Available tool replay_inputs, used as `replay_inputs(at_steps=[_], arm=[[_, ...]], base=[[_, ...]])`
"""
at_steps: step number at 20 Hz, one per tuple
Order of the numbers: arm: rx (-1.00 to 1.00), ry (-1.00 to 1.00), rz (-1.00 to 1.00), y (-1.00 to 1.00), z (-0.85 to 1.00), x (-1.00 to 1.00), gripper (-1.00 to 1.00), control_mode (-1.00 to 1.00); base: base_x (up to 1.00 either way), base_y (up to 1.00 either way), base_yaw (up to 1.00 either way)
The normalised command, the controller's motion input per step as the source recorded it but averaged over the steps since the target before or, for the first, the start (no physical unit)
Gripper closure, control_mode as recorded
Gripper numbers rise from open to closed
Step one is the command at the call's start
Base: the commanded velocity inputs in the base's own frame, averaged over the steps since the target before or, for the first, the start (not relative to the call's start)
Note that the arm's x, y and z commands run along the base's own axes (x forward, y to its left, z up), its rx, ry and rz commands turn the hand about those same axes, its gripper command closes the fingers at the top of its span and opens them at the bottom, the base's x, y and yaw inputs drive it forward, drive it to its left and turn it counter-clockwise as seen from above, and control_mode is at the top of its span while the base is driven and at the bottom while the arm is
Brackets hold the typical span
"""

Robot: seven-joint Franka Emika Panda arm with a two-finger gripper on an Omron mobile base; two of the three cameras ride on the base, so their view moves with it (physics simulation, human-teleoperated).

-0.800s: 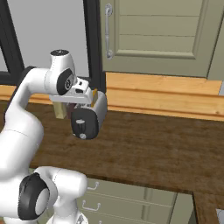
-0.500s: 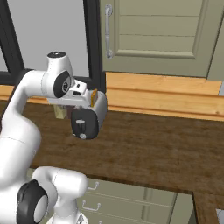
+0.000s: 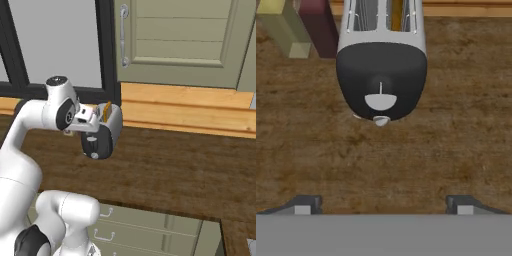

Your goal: Start the toaster. Once the lever pops up, take the bread to the plate on the dining counter.

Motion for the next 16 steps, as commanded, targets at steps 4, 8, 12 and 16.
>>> replay_inputs(at_steps=[4, 8, 12, 16], arm=[[-0.01, -0.16, -0.08, 0.18, -0.16, 0.16, -1.0, -1.0], [-0.03, -0.16, -0.05, 0.07, -0.08, 0.19, -1.0, -1.0], [-0.04, -0.05, -0.03, 0.14, -0.11, 0.24, 1.0, -1.0], [0.0, 0.0, 0.0, 0.0, 0.0, 0.18, 1.0, -1.0]], base=[[0.0, 0.0, 0.0], [0.0, 0.0, 0.0], [0.0, 0.0, 0.0], [0.0, 0.0, 0.0]])
